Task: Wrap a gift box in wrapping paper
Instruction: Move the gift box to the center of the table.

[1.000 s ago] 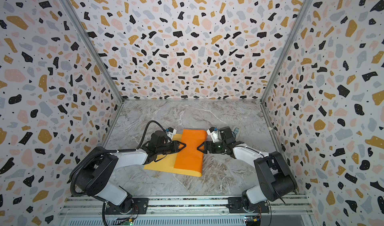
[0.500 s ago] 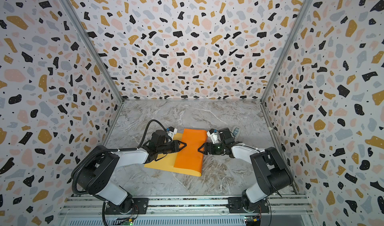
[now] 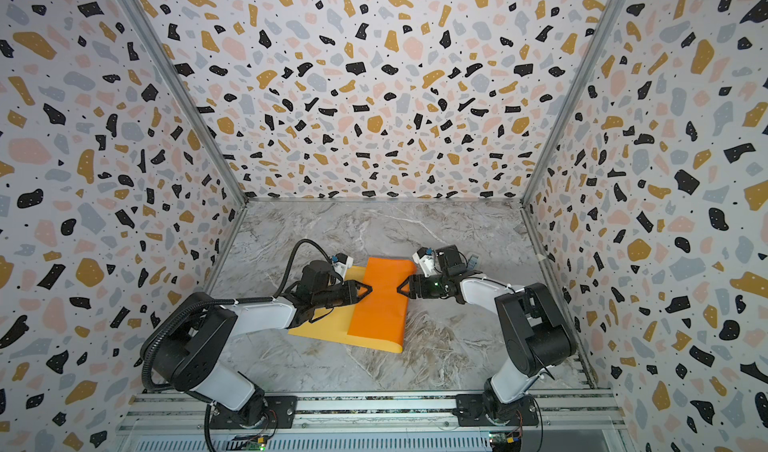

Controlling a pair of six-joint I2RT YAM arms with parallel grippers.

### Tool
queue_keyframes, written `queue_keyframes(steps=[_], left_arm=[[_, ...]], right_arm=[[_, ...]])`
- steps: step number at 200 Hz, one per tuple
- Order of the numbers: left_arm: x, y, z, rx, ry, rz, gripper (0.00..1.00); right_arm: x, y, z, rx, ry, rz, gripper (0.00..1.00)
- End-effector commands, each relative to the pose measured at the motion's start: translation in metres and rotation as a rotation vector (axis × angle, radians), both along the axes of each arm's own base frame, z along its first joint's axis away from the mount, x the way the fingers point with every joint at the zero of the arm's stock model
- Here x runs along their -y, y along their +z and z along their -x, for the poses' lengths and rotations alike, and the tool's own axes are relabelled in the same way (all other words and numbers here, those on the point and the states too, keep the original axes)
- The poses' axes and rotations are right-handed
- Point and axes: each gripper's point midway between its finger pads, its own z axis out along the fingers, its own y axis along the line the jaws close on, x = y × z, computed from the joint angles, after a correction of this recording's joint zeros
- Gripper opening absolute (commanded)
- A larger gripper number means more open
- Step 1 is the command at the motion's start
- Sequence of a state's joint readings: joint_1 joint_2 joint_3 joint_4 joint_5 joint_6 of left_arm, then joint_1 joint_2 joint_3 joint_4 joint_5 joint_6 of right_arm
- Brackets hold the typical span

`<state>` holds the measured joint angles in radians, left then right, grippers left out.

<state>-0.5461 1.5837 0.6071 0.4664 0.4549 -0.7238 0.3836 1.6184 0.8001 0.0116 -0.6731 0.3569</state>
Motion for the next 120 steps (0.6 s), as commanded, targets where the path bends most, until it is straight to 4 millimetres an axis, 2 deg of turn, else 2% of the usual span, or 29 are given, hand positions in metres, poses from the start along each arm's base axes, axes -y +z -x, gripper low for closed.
queue_keyframes(steps=[1,50,120], left_arm=[[-0.018,-0.051,0.023,-0.127,0.005,-0.141,0.23],[-0.019,-0.055,0.025,-0.133,0.000,-0.150,0.22],[-0.021,-0.056,0.026,-0.130,0.006,-0.153,0.21]], right_arm=[[-0.001,0.009,0.000,0.016,-0.002,0.024,0.74],[-0.011,0.020,-0.003,0.020,0.015,-0.026,0.73],[-0.019,0.025,-0.013,0.029,0.029,-0.047,0.72]])
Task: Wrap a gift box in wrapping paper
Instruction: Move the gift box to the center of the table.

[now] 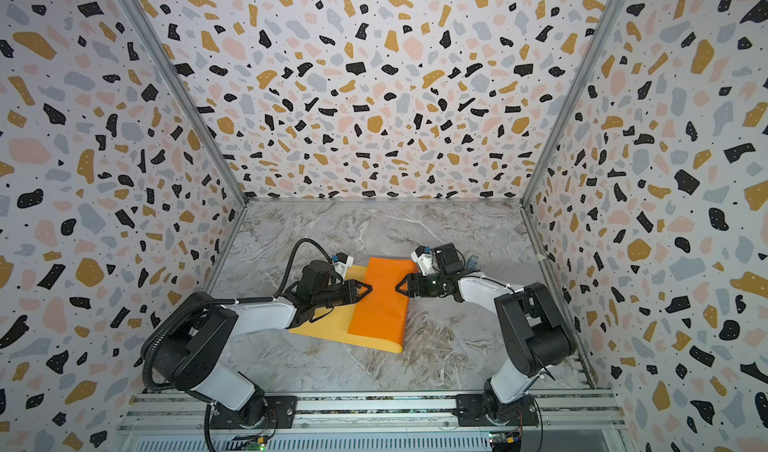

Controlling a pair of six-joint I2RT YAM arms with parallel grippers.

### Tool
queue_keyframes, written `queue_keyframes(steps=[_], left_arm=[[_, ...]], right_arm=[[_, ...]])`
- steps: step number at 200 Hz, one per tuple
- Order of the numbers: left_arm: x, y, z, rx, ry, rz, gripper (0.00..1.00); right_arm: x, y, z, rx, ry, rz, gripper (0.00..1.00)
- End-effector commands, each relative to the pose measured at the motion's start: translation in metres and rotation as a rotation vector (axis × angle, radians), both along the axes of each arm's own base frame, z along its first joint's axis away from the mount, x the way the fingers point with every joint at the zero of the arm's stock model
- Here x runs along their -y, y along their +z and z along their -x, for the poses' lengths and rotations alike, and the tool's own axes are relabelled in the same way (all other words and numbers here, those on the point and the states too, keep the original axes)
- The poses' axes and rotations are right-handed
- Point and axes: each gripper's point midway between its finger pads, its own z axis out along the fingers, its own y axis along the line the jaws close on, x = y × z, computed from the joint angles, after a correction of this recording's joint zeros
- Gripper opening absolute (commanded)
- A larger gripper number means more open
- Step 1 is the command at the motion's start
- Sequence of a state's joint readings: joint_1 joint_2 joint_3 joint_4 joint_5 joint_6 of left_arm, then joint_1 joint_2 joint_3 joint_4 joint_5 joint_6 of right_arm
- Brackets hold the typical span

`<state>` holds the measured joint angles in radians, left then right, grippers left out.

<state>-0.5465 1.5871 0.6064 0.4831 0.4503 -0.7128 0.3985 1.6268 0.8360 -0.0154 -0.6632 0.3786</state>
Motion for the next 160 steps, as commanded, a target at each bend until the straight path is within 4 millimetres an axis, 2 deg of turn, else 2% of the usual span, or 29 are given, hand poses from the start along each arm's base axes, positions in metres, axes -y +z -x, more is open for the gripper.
queue_keyframes(steps=[1,48,116,160], left_arm=[[-0.021,-0.057,0.028,-0.150,0.010,-0.153,0.21],[-0.023,-0.057,0.028,-0.148,0.018,-0.152,0.21],[-0.025,-0.054,0.029,-0.141,0.029,-0.149,0.21],[-0.026,-0.058,0.029,-0.142,0.029,-0.164,0.20]], right_arm=[[-0.013,0.020,-0.010,0.041,0.034,-0.050,0.72],[-0.019,0.023,-0.018,0.050,0.046,-0.054,0.72],[-0.025,0.016,-0.031,0.041,0.071,-0.036,0.71],[-0.020,0.017,-0.032,0.049,0.066,-0.012,0.72]])
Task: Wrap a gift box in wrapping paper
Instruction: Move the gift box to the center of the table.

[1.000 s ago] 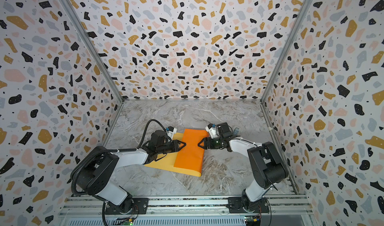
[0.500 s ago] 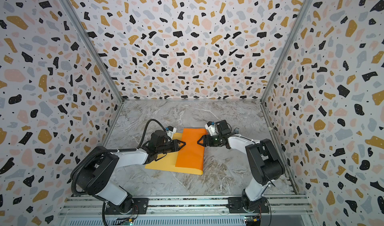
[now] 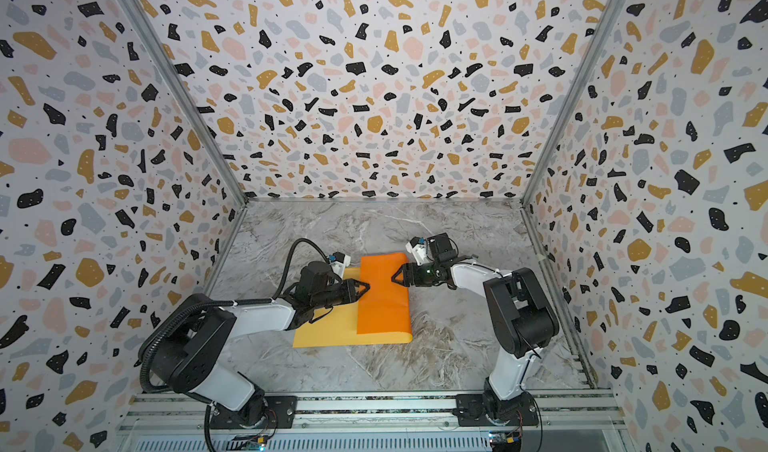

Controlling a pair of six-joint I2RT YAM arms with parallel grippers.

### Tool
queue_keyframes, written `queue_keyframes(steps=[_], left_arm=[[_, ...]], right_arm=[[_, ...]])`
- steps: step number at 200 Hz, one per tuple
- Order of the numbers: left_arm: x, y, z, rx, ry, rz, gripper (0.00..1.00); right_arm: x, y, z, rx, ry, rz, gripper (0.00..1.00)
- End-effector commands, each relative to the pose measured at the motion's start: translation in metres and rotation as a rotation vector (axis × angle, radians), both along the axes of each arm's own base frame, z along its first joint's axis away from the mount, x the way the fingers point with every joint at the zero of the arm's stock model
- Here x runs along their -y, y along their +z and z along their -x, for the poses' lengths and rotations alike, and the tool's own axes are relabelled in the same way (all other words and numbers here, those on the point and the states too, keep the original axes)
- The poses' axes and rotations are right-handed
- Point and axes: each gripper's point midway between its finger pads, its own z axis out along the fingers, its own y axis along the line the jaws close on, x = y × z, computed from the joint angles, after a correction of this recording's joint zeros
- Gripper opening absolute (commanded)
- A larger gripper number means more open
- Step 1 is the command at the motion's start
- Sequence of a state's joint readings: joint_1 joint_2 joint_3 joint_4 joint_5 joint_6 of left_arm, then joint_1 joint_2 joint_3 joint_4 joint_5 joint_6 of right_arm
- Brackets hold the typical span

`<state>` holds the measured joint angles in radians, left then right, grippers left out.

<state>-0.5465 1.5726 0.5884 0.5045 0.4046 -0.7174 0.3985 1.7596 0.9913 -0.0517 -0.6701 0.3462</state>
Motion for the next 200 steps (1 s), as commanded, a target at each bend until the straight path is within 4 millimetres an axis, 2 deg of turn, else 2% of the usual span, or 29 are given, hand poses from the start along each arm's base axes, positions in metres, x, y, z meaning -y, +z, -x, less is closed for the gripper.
queue_keyframes(steps=[1,33,54,81,117,200], left_arm=[[-0.021,-0.060,0.033,-0.170,-0.009,-0.152,0.20],[-0.023,-0.061,0.033,-0.165,-0.005,-0.166,0.20],[-0.024,-0.062,0.033,-0.164,-0.004,-0.176,0.19],[-0.025,-0.063,0.032,-0.164,-0.001,-0.177,0.19],[-0.024,-0.062,0.032,-0.163,-0.001,-0.176,0.19],[-0.024,-0.060,0.031,-0.160,-0.004,-0.174,0.19]], right_arm=[[-0.005,0.018,0.000,0.039,0.040,-0.017,0.72],[0.013,0.036,-0.007,0.080,-0.015,-0.006,0.81],[0.017,0.042,-0.001,0.091,-0.019,-0.001,0.87],[0.021,0.035,0.010,0.075,-0.022,0.013,0.89],[0.014,0.018,0.024,0.036,0.007,0.024,0.89],[0.018,0.002,0.023,0.005,0.002,0.036,0.87]])
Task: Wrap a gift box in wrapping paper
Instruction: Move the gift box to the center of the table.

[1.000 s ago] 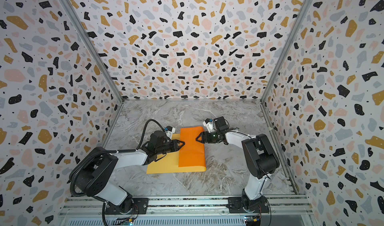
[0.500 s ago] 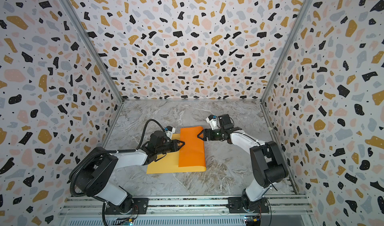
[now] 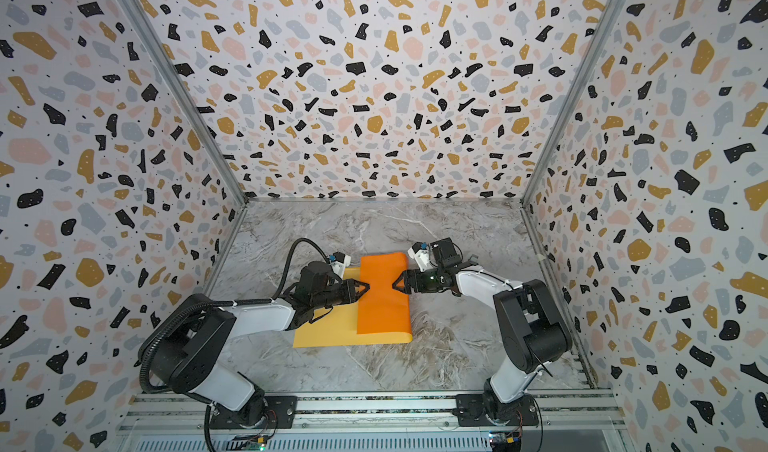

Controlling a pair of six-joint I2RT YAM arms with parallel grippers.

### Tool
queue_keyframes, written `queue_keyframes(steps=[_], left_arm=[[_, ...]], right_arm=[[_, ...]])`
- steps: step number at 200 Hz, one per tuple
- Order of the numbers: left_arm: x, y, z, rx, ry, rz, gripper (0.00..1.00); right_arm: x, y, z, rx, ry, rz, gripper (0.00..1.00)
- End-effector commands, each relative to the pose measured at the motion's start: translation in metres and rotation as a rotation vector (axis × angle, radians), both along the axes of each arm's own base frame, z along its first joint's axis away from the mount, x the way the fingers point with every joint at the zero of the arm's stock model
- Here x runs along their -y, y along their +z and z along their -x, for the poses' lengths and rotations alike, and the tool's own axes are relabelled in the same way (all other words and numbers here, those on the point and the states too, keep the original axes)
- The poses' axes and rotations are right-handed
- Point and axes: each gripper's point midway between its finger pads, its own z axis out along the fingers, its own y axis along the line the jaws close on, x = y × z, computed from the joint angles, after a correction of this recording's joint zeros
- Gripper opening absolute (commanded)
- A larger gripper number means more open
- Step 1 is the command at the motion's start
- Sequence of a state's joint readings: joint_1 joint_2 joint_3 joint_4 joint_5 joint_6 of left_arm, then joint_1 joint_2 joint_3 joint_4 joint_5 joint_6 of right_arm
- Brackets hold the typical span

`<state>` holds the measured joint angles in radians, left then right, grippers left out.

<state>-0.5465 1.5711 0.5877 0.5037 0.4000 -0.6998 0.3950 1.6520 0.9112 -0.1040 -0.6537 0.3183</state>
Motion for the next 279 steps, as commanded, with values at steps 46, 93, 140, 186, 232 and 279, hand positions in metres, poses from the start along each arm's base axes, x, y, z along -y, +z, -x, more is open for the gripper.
queue_keyframes(steps=[46,93,140,186,232,279], left_arm=[[-0.023,-0.060,0.032,-0.173,0.002,-0.165,0.19],[-0.022,-0.059,0.030,-0.169,0.003,-0.165,0.19],[-0.022,-0.057,0.029,-0.166,0.007,-0.165,0.22],[-0.019,-0.040,0.016,-0.132,0.031,-0.151,0.43],[-0.049,-0.009,0.001,-0.049,0.151,-0.194,0.61],[-0.137,-0.016,0.014,-0.063,0.393,-0.262,0.75]], right_arm=[[0.009,-0.011,0.000,-0.032,-0.006,0.010,0.88],[0.008,-0.024,0.006,-0.126,-0.016,-0.020,0.89],[0.016,-0.041,0.012,-0.160,-0.044,0.029,0.88],[0.021,-0.049,0.015,-0.166,-0.066,0.054,0.88],[0.023,-0.054,0.019,-0.170,-0.071,0.057,0.87],[0.023,-0.051,0.018,-0.157,-0.065,0.051,0.87]])
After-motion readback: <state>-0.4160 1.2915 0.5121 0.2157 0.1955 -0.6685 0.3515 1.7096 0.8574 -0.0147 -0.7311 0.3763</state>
